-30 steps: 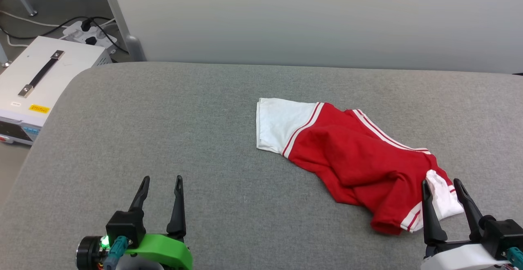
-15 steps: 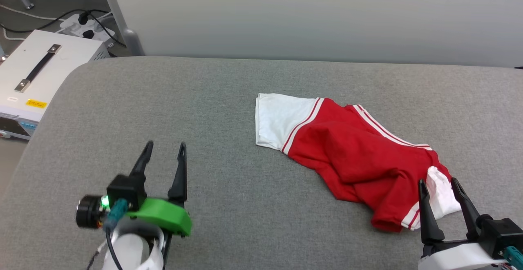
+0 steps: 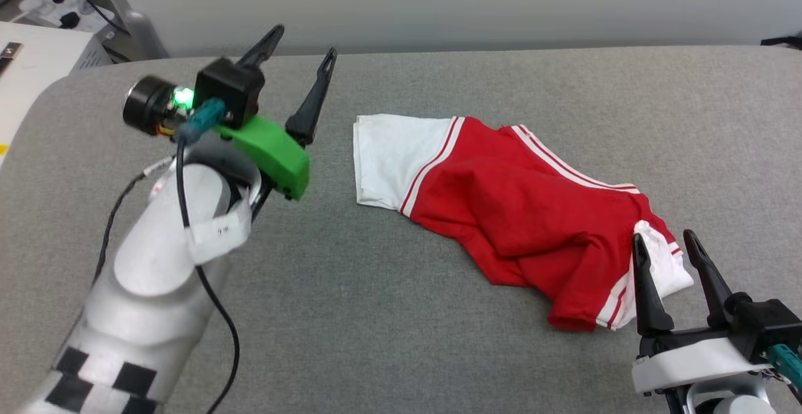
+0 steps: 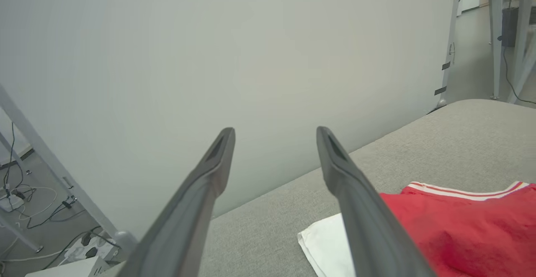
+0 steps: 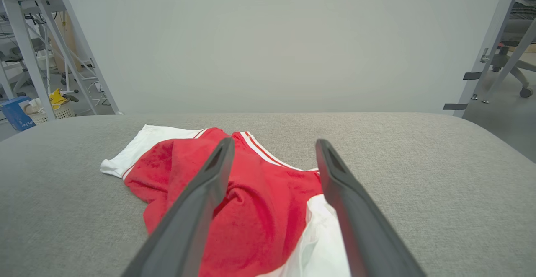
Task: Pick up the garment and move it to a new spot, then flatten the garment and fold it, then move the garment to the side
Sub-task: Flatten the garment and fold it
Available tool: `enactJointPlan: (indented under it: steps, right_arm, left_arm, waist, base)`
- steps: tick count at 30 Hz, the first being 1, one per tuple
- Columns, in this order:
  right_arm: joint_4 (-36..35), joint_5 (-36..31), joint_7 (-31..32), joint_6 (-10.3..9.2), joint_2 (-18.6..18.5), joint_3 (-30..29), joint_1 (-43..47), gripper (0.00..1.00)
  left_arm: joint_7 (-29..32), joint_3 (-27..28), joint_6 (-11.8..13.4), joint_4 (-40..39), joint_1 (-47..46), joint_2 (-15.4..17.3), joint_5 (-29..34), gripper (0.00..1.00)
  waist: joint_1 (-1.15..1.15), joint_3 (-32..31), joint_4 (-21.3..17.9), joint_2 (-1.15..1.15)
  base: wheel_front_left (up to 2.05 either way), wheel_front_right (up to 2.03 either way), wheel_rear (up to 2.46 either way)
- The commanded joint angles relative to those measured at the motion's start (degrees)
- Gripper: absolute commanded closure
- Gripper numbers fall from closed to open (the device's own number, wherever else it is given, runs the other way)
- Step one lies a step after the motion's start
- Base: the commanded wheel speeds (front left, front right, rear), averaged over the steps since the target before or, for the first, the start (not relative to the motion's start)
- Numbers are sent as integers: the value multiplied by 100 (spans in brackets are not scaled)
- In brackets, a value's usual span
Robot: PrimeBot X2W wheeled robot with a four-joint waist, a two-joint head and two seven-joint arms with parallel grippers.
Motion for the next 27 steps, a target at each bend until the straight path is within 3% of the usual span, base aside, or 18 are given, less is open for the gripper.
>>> enactJointPlan:
  steps: [1, 5, 12, 18, 22, 27]
  right_arm:
    - [-39, -21, -27, -5, -8, 20, -137, 0]
    - [-65, -15, -27, -5, -8, 41, -270, 0]
    - [-74, 25, -27, -5, -8, 93, -534, 0]
    - [-82, 112, -27, -5, -8, 140, -670, 0]
    - [-84, 153, -27, -5, -8, 174, -770, 0]
    - [-89, 185, -27, -5, -8, 198, -934, 0]
  left_arm:
    - [158, -235, -15, 88, -362, 116, -234, 0]
    - [778, -1034, -15, 336, -1151, 287, -981, 0]
    - [2745, -2487, -16, 805, -2131, 549, -2339, 0]
    - [4065, -3442, -16, 958, -2546, 757, -3202, 0]
    - [4559, -3928, -16, 990, -2655, 872, -3666, 0]
    - [4752, -4479, -16, 1135, -2751, 992, -3855, 0]
  waist:
    - [0, 282, -209, 0]
    - [0, 496, -299, 0]
    - [0, 828, -467, 0]
    - [0, 1090, -582, 0]
    - [0, 1265, -657, 0]
    - [0, 1483, -740, 0]
  base:
    - [0, 0, 0]
    - [0, 0, 0]
    - [0, 0, 0]
    - [0, 0, 0]
    - [0, 0, 0]
    - [0, 0, 0]
